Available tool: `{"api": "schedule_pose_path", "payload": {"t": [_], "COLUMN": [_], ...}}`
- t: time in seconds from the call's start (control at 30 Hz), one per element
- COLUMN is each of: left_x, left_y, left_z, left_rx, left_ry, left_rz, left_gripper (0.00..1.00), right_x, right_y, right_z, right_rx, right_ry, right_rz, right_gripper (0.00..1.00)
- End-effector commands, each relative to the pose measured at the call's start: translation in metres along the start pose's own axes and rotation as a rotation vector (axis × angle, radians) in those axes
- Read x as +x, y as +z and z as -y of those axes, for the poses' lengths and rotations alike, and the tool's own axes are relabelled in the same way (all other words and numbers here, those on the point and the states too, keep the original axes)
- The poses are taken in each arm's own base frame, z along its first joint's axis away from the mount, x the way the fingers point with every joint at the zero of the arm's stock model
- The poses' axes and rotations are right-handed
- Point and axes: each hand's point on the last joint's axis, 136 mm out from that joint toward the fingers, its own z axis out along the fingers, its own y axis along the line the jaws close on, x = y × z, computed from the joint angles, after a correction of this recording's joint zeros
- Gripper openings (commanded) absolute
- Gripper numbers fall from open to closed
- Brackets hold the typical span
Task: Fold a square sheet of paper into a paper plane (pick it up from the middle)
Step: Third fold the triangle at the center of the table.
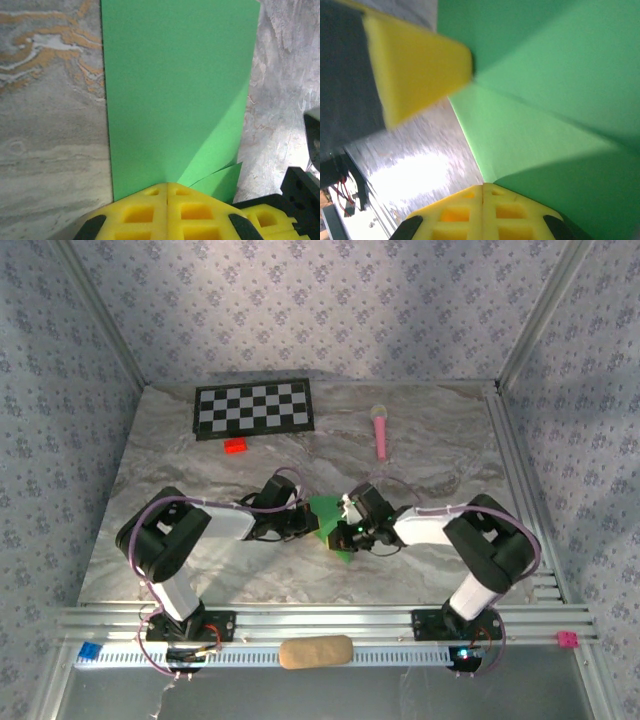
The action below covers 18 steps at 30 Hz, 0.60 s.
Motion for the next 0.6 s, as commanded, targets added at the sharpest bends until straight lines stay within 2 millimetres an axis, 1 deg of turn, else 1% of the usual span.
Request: {"api": "schedule_pose_path", "payload": {"t": [0.0,0.1,0.17,0.3,0.4,0.47,0.5,0.57], "left_x": [0.012,0.013,0.015,0.018,0.020,0.020,0.019,0.014], "left_y": [0.000,-0.001,-0.002,-0.007,-0.011,-0.016,-0.019,-0.027], "left_z": [-0.045,-0.044,-0.044,-0.035,-0.026,-0.016,-0.013,0.001], "left_rx": [-0.148,-0.142,-0.137,-0.120,-0.113,-0.103,-0.096,-0.053], "left_ry": [-0.053,-0.066,-0.078,-0.111,-0.116,-0.104,-0.094,-0.042], "left_rz": [-0.018,-0.013,-0.008,0.034,0.077,0.106,0.117,0.144], "left_gripper": [0.00,0.00,0.00,0.00,0.01,0.04,0.04,0.07], "right_x": [0.030,0.038,0.036,0.016,0.000,-0.009,-0.013,-0.020], "right_y": [-0.012,-0.024,-0.034,-0.059,-0.073,-0.078,-0.079,-0.080], "right_z": [0.018,0.023,0.024,0.023,0.030,0.031,0.031,0.028], "right_rx": [0.055,0.059,0.077,0.118,0.181,0.201,0.214,0.227], "right_ry": [0.011,0.015,0.006,-0.001,0.022,0.027,0.027,0.021], "right_rz": [-0.047,-0.034,-0.003,0.110,0.190,0.224,0.234,0.244], "right_gripper": [0.02,0.03,0.04,0.09,0.14,0.20,0.22,0.24]}}
